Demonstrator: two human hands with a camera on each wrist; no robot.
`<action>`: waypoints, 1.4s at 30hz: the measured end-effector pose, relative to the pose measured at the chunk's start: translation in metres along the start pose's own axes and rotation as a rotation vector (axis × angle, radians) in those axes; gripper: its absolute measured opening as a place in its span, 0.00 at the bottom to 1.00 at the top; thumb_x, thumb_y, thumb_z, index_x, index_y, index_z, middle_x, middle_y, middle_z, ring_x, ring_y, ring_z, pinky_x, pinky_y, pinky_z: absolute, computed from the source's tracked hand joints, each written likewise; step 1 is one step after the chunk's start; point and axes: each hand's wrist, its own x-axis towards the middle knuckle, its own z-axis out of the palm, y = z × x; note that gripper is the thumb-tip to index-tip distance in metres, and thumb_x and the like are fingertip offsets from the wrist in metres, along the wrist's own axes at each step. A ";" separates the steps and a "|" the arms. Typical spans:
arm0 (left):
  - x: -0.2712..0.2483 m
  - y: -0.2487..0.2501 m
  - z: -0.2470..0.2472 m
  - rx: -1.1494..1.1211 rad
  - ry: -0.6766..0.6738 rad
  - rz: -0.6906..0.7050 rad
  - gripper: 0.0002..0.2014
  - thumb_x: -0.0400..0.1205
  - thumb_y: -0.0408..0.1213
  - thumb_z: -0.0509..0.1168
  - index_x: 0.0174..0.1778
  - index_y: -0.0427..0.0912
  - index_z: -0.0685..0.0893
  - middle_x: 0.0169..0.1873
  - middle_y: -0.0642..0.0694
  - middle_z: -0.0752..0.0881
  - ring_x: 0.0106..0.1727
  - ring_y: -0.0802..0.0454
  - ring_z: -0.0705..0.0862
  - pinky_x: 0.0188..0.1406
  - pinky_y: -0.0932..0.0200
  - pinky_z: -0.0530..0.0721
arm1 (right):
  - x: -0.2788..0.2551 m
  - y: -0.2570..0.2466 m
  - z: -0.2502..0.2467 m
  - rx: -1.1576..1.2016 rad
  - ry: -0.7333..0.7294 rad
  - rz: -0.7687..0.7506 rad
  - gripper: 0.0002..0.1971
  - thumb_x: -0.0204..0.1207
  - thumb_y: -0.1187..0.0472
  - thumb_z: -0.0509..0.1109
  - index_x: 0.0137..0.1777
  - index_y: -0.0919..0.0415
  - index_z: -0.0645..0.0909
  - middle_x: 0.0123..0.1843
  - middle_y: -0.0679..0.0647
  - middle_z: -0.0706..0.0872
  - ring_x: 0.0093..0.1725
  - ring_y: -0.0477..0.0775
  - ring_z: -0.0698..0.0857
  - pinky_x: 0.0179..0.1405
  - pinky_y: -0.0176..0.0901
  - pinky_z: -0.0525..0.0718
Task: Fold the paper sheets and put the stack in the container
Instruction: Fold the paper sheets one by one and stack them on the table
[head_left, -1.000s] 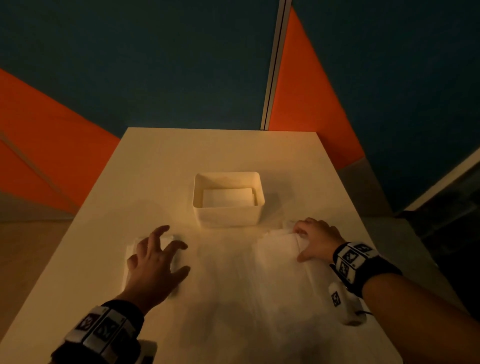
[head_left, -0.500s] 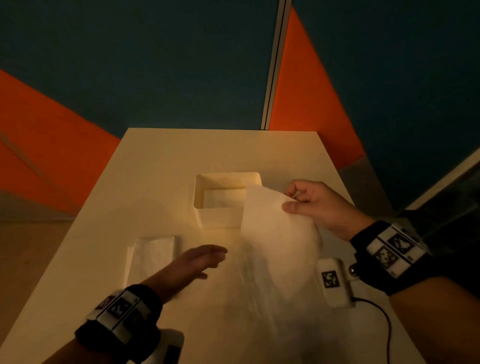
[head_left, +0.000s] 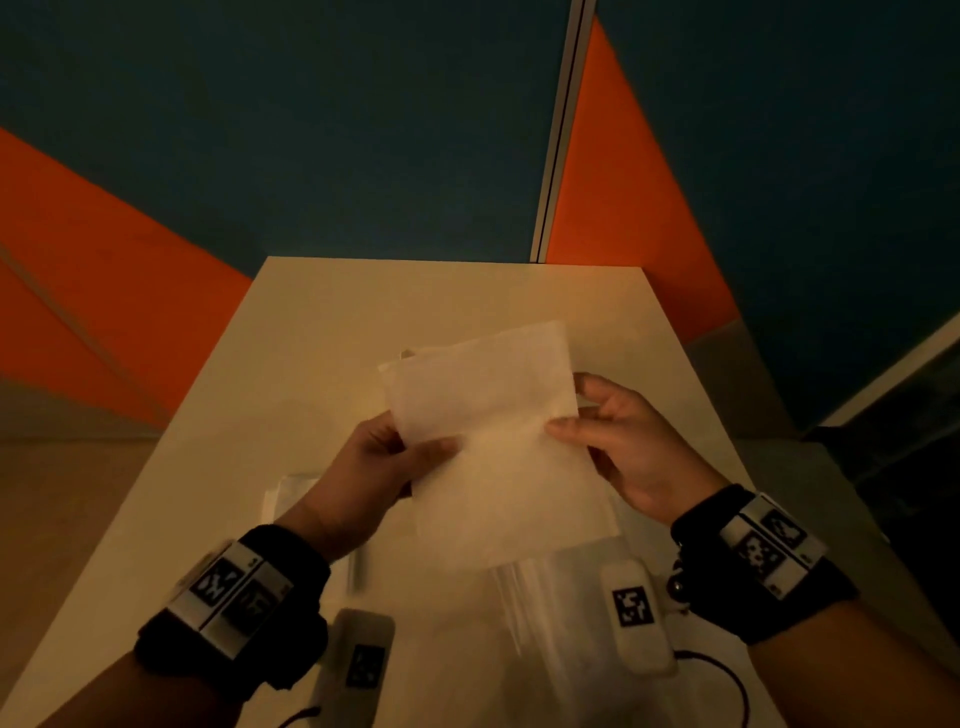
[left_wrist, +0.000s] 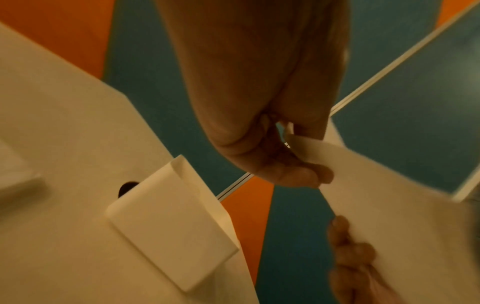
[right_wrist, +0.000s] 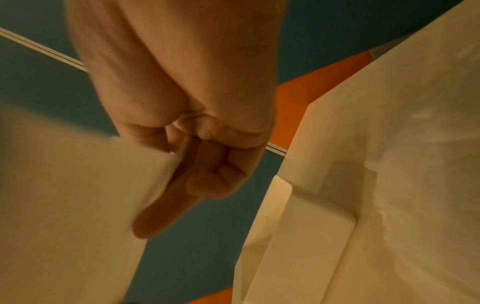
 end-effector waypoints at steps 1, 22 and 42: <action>-0.001 0.004 -0.002 0.029 -0.002 0.024 0.37 0.54 0.57 0.82 0.55 0.38 0.88 0.51 0.39 0.90 0.52 0.44 0.88 0.48 0.51 0.89 | 0.000 0.002 -0.001 0.010 0.012 0.019 0.15 0.76 0.74 0.65 0.54 0.57 0.85 0.46 0.58 0.91 0.45 0.56 0.89 0.44 0.47 0.88; -0.013 0.010 -0.012 0.213 -0.330 -0.289 0.15 0.75 0.22 0.68 0.55 0.40 0.89 0.58 0.44 0.88 0.55 0.42 0.87 0.52 0.51 0.88 | 0.005 0.008 0.020 -0.220 -0.188 0.043 0.19 0.71 0.74 0.74 0.57 0.57 0.78 0.43 0.59 0.86 0.41 0.56 0.84 0.38 0.46 0.82; -0.046 -0.074 -0.115 0.778 0.546 -0.274 0.16 0.75 0.22 0.69 0.58 0.38 0.86 0.57 0.35 0.82 0.49 0.34 0.83 0.54 0.42 0.82 | 0.010 0.081 -0.099 -0.713 0.520 0.315 0.09 0.71 0.72 0.69 0.38 0.56 0.80 0.41 0.59 0.86 0.42 0.59 0.83 0.43 0.48 0.81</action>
